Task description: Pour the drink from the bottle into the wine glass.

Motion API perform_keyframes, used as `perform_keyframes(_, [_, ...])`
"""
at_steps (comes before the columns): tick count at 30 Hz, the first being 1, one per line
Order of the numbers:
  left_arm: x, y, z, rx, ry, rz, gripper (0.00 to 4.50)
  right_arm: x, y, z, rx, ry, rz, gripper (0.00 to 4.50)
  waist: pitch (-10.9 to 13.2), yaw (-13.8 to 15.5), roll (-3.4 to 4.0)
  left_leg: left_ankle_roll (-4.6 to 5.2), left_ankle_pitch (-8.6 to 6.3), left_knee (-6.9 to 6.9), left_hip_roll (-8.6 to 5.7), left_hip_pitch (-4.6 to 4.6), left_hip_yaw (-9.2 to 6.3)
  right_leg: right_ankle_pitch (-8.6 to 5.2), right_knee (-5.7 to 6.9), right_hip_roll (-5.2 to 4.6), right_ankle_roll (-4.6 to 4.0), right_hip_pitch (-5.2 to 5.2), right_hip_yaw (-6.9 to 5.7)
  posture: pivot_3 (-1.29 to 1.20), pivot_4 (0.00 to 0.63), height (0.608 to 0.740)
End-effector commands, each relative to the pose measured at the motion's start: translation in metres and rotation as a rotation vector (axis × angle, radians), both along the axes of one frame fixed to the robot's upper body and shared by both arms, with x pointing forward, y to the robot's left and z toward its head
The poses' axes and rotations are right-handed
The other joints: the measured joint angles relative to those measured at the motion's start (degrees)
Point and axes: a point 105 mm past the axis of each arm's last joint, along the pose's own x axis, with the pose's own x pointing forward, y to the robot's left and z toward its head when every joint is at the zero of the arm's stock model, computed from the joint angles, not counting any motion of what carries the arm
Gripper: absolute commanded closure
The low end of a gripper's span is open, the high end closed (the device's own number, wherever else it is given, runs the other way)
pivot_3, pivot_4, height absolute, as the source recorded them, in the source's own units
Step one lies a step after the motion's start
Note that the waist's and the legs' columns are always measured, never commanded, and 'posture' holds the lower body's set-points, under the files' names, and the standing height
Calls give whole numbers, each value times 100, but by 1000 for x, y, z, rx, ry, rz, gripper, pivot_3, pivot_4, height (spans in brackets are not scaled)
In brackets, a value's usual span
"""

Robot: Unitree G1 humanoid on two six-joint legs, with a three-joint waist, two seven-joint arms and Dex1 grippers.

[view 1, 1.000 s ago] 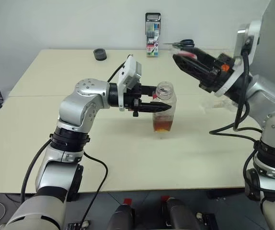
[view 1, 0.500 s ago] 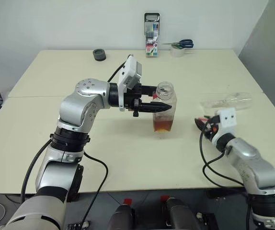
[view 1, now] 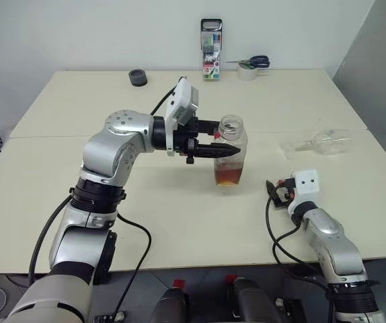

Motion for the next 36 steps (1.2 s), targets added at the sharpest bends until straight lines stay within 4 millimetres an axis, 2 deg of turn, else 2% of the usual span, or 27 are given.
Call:
perform_keyframes(1, [-6, -2, 14, -10, -64, -24, 2364, 1, 8, 9, -14, -39, 35, 40, 0, 0, 0, 0, 0, 0, 0, 0, -1, 0, 0, 0, 0, 0, 0, 0, 150, 740])
perform_keyframes(3, [-6, -2, 14, -10, -63, -23, 2364, -1, 13, 20, -9, -73, 74, 40, 0, 0, 0, 0, 0, 0, 0, 0, -1, 0, 0, 0, 0, 0, 0, 0, 150, 740])
perform_keyframes(6, [-3, 0, 13, -10, -73, -1, 2364, -8, 30, 50, -19, -149, 208, 40, 0, 0, 0, 0, 0, 0, 0, -1, 0, 0, 1, 0, 0, -1, 0, 0, 150, 740])
perform_keyframes(11, [7, 6, 11, -32, -94, 98, 2364, -40, 66, 108, -16, -248, 560, 40, 0, 6, 0, 2, -1, 4, -1, -2, -11, 0, -3, 0, 1, 4, -8, 0, 150, 740])
perform_keyframes(13, [12, 9, 12, -38, -109, 143, 2364, -51, 75, 125, 9, -249, 679, 40, 0, 7, 0, 1, -1, 3, -1, -1, -15, 0, -2, 0, 1, 6, -10, 0, 150, 740])
perform_keyframes(16, [27, 25, 15, -43, -154, 282, 2364, -66, 85, 151, 83, -215, 850, 40, 1, 6, -1, 2, -1, 5, 0, -1, -24, 0, -3, -1, 1, 6, -8, 0, 150, 740])
perform_keyframes(21, [57, 62, 19, -106, -210, 593, 2364, -77, 100, 176, 157, -196, 991, 40, 1, 12, -1, 22, -12, 5, 2, -2, -49, 0, -5, -4, 0, 7, -15, 0, 150, 740])
perform_keyframes(26, [80, 107, 25, -221, -217, 945, 2364, -75, 115, 200, 200, -235, 1043, 40, 1, 30, -2, 21, -12, 7, -2, -5, -55, 1, -4, -12, 0, 4, -17, 0, 150, 740])
perform_keyframes(28, [85, 120, 24, -255, -203, 1047, 2364, -74, 118, 206, 213, -247, 1053, 40, 1, 32, -2, 19, -11, 8, -2, -7, -56, 1, -6, -19, 0, 3, -18, 0, 150, 740])
perform_keyframes(31, [89, 144, 12, -268, -187, 1193, 2364, -73, 124, 212, 202, -270, 1076, 40, 0, 31, -1, 1, -1, 6, -7, -8, -53, 1, -6, -36, 0, 2, -16, 0, 150, 740])
perform_keyframes(36, [91, 173, -2, -323, -143, 1322, 2364, -70, 128, 215, 191, -287, 1086, 40, 0, 32, -2, 0, 0, 5, -6, -10, -55, 1, -6, -37, 0, 0, -20, 0, 150, 740])
